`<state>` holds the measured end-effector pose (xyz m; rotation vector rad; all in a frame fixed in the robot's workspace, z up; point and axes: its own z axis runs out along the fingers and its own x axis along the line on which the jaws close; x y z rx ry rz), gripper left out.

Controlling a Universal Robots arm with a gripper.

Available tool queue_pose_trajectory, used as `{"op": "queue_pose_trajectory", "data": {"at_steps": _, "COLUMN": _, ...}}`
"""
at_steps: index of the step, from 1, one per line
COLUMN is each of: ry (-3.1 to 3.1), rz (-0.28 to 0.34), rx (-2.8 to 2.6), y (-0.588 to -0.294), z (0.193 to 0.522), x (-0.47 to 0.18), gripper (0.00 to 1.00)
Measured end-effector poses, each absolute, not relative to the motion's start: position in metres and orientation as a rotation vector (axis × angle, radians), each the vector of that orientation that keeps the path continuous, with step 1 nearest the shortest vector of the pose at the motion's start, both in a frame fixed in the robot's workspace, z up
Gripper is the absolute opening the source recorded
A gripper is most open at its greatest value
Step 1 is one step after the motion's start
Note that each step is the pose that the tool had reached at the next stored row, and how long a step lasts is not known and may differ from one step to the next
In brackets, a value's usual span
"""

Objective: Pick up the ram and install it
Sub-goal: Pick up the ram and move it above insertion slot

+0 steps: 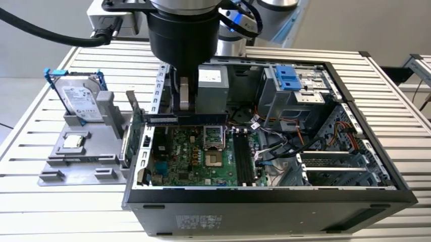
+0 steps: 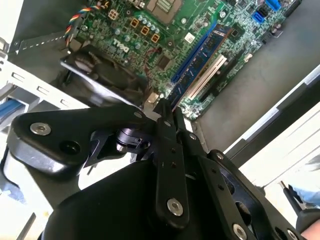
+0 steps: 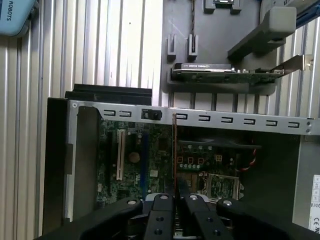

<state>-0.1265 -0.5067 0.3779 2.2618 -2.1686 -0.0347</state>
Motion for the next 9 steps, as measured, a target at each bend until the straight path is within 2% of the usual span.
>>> {"op": "queue_pose_trajectory", "data": {"at_steps": 9, "ry": -2.168, "rz": -0.035, "rx": 2.261, "y": -0.507, "z": 0.378, "x": -0.11, "gripper": 0.0}}
